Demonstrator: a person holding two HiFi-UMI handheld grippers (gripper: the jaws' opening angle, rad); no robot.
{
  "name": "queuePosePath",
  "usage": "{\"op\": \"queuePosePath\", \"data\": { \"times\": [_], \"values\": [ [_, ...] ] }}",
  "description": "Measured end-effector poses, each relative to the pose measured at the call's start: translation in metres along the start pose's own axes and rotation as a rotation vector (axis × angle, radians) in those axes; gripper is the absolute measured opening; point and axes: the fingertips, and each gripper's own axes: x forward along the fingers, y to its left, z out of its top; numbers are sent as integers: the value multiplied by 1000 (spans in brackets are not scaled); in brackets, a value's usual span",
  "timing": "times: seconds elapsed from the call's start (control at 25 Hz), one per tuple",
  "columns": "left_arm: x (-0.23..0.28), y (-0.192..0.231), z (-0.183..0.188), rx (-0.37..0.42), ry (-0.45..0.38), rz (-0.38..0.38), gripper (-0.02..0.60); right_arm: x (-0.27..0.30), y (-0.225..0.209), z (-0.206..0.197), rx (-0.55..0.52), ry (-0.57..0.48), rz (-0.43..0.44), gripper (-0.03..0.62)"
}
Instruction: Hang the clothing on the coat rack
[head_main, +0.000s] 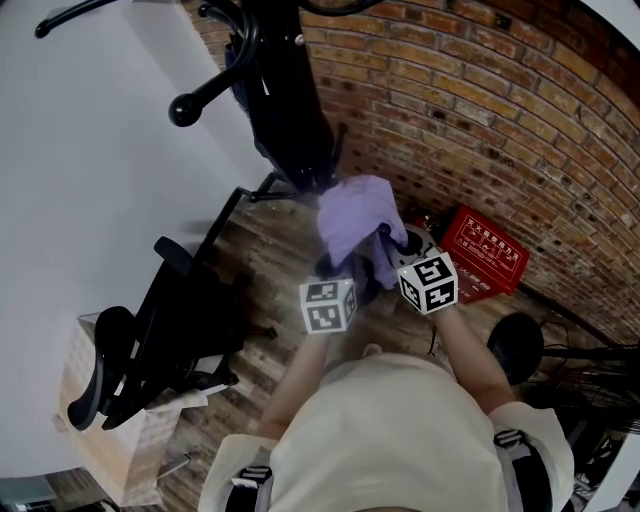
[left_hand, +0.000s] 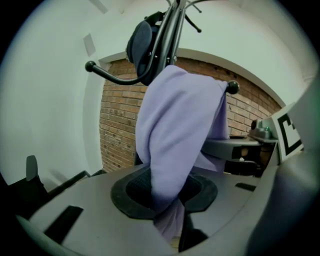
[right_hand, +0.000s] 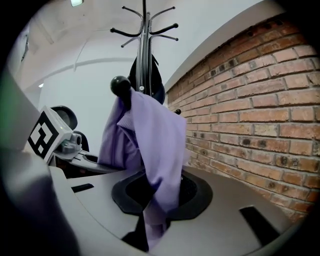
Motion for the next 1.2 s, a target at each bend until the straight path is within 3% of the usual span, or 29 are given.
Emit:
{"op": "queuePosePath", "data": {
  "times": [0.28,0.6,0.76,0.96,1.2],
  "values": [
    [3,-22,-12,-5,7,-61,87,-3,33,-10,36,-28,61,55],
    [-6,-23,-14,-21,-8,-63,87,-5,42,-12,61,-28,62,55],
    [-12,-24,-14,-31,-16,-81,91,-10,40,-11,46,-21,26,57],
    [-30,-23,-14,-38,-31,-95,160,-25,40,-9,41,-28,-35,118],
    [-63,-16,-18,-56,-46,-110,206,-52,44,-3,49,-61,-124,149]
  ]
}}
